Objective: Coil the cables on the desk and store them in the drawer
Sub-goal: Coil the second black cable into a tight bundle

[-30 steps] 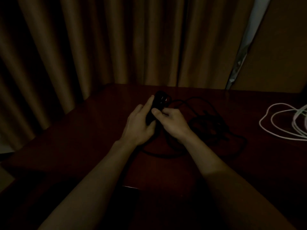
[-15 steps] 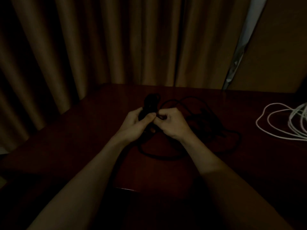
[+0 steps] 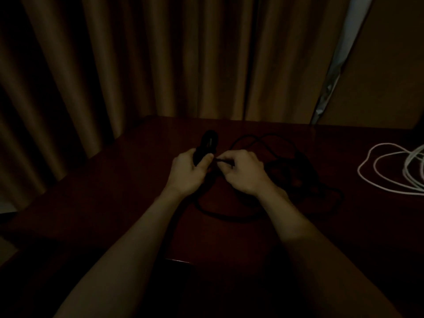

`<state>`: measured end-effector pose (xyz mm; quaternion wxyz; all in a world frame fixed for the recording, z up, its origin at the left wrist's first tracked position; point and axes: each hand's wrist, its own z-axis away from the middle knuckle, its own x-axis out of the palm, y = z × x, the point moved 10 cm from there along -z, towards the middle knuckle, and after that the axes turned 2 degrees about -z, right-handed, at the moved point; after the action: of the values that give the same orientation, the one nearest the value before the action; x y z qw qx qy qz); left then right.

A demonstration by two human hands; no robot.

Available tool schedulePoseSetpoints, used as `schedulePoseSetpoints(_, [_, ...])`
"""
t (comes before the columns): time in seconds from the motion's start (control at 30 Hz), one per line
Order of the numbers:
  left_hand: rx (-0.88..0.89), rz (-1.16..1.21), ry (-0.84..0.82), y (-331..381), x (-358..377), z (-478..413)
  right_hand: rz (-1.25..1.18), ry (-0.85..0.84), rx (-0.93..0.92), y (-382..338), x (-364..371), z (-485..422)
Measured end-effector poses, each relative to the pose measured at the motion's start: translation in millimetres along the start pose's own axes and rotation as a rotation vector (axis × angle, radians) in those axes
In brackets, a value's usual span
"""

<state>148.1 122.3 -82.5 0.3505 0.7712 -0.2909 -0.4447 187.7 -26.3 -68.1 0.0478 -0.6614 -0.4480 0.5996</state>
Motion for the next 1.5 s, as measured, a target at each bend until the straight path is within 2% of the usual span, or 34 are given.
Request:
schedulePoseSetpoints(0.1, [0.012, -0.053, 0.057, 1, -5, 1, 0.219, 0.086, -0.095, -18, -6, 6])
schedulePoseSetpoints(0.27, [0.187, -0.236, -0.008, 14, 3, 2, 0.276, 0.179, -0.200, -22, -15, 13])
schedulePoseSetpoints(0.43, [0.161, -0.362, -0.114, 18, 13, 0, 0.297, 0.259, -0.294, -22, -26, 19])
schedulePoseSetpoints(0.63, [0.098, -0.508, -0.168, 22, 22, 5, 0.329, 0.212, -0.315, -22, -22, 16])
schedulePoseSetpoints(0.73, [0.129, -0.447, -0.181, 24, 23, 8, 0.244, 0.209, -0.284, -18, -22, 14])
schedulePoseSetpoints(0.9, [0.080, -0.042, -0.280, 18, 29, 13, 0.023, 0.347, -0.164, -9, -31, 14])
schedulePoseSetpoints(1.03, [0.147, 0.225, -0.233, 21, 18, 6, -0.198, 0.375, -0.056, 0, -34, 12])
schedulePoseSetpoints(1.13, [0.101, 0.324, -0.186, 14, 12, 3, -0.319, 0.354, -0.043, 1, -33, 11])
schedulePoseSetpoints(1.37, [0.089, 0.184, -0.116, 8, 12, 2, -0.577, 0.141, -0.007, 2, -8, 7])
schedulePoseSetpoints(1.5, [0.279, -0.178, -0.095, 13, 17, 1, -0.603, 0.139, 0.042, -1, 6, 6])
